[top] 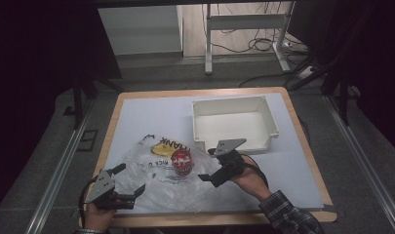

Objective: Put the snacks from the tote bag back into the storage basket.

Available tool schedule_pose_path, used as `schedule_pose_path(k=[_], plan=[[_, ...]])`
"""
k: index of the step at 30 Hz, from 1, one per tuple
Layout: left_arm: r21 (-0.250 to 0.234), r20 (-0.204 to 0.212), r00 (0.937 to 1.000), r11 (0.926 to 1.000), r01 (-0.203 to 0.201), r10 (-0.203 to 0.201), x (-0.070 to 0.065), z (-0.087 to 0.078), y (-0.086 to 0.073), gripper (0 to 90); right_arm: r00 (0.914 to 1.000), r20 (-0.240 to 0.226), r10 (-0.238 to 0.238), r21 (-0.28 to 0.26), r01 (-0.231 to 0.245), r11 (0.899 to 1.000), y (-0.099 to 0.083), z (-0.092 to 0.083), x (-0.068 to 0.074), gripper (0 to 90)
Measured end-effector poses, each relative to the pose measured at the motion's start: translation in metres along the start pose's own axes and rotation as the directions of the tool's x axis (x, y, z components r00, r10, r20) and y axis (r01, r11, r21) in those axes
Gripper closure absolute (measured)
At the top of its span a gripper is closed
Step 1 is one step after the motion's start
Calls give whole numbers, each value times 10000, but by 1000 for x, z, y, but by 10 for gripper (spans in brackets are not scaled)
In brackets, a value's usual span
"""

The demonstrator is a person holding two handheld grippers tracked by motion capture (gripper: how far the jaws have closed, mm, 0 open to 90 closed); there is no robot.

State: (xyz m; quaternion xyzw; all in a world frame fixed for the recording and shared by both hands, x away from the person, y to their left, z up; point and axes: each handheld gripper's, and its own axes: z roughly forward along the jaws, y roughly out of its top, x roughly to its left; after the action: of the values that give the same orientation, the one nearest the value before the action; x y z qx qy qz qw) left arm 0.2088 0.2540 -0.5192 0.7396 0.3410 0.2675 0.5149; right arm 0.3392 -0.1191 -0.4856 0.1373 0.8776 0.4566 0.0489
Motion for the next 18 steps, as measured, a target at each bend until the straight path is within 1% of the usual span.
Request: schedule_pose_path(k=[4,7,11,14,18], plan=[[14,-16,10000,10000,-24,24,0,0,0,17,9999,-25,137,-13,-137,9999,2,3,-1,26],[35,-50,10000,10000,-58,58,0,0,0,17,9993,11,378,-36,-378,9993,4,5,-2,27],[58,-69,9999,9999,-106,107,-1,1,0,17,9984,59,563,-48,-563,9984,8,9,-2,29],[89,-86,9999,9999,-137,138,-1,1,0,17,9984,104,563,114,-564,9983,12,13,-1,29],[131,-116,9998,9998,-177,178,-2,1,0,17,9989,160,446,388,-452,9982,14,19,1,30]])
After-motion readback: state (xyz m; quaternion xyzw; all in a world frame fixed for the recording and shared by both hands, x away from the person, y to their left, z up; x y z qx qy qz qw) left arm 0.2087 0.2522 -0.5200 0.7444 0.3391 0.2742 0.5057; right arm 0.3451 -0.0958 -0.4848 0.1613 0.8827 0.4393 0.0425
